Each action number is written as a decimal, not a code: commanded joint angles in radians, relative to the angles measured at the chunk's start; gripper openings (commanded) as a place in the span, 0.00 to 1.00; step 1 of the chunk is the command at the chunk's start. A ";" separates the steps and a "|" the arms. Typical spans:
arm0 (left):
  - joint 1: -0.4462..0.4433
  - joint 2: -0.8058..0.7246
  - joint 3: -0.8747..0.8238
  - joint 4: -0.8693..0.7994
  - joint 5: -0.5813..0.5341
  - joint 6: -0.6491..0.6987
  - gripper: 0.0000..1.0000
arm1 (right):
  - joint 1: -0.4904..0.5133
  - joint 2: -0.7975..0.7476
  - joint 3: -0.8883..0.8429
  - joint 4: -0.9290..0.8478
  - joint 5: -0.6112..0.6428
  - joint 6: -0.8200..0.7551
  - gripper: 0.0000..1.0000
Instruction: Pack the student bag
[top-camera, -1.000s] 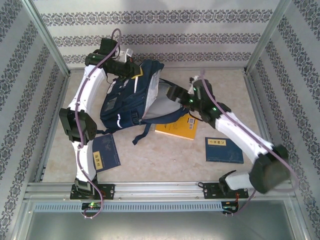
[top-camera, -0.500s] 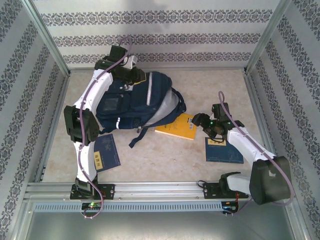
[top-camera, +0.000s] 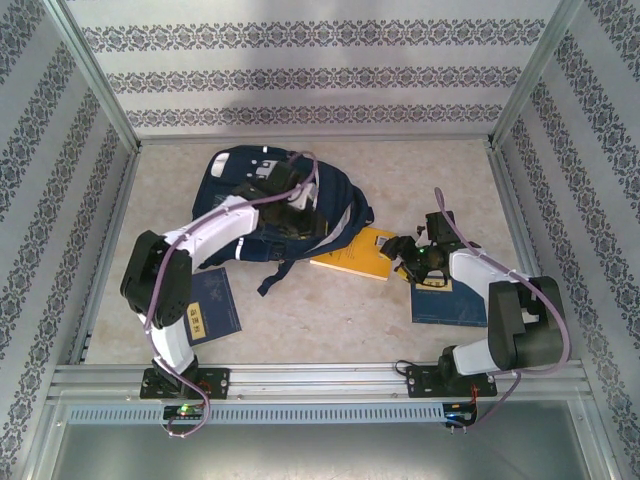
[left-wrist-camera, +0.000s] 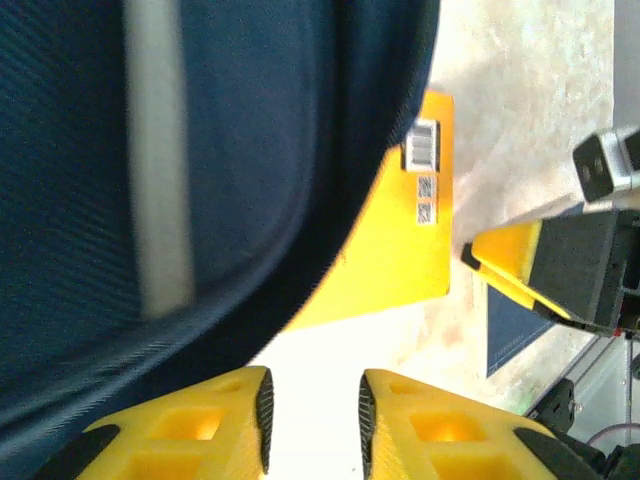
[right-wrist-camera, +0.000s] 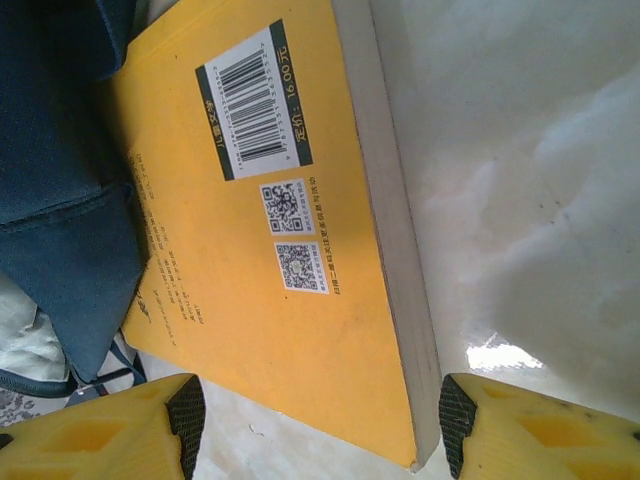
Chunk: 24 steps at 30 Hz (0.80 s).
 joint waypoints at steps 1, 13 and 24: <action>-0.032 0.027 -0.031 0.108 -0.055 -0.041 0.27 | -0.004 0.029 -0.009 0.018 -0.032 -0.010 0.65; -0.078 0.216 -0.034 0.109 -0.129 -0.014 0.18 | 0.005 0.105 0.038 0.075 -0.075 0.018 0.61; -0.095 0.294 -0.047 0.110 -0.123 0.016 0.10 | 0.027 0.021 0.086 0.015 -0.076 -0.005 0.54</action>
